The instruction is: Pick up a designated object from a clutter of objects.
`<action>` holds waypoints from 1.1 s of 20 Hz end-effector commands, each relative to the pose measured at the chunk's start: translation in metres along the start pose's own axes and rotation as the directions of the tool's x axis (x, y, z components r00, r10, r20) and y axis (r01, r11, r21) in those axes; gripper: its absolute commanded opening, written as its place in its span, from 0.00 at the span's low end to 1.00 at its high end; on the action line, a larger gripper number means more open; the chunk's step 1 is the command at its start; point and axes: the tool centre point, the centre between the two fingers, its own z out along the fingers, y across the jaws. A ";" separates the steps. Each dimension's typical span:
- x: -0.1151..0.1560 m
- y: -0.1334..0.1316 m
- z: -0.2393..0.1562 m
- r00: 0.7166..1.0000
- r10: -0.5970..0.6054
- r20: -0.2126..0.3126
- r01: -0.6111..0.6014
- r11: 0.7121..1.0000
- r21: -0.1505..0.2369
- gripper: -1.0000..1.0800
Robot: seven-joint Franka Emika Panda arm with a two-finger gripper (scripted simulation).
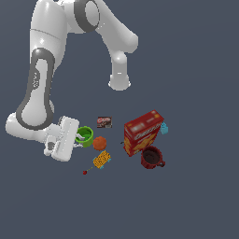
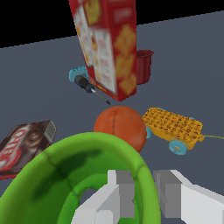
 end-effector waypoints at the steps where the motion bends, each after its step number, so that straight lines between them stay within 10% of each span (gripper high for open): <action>1: 0.000 0.000 0.000 1.000 0.000 0.000 0.000 1.000 0.000 0.00; 10: 0.022 -0.001 -0.016 1.000 0.000 0.001 0.000 1.000 0.001 0.00; 22: 0.125 -0.002 -0.094 1.000 -0.002 0.003 0.002 1.000 0.004 0.00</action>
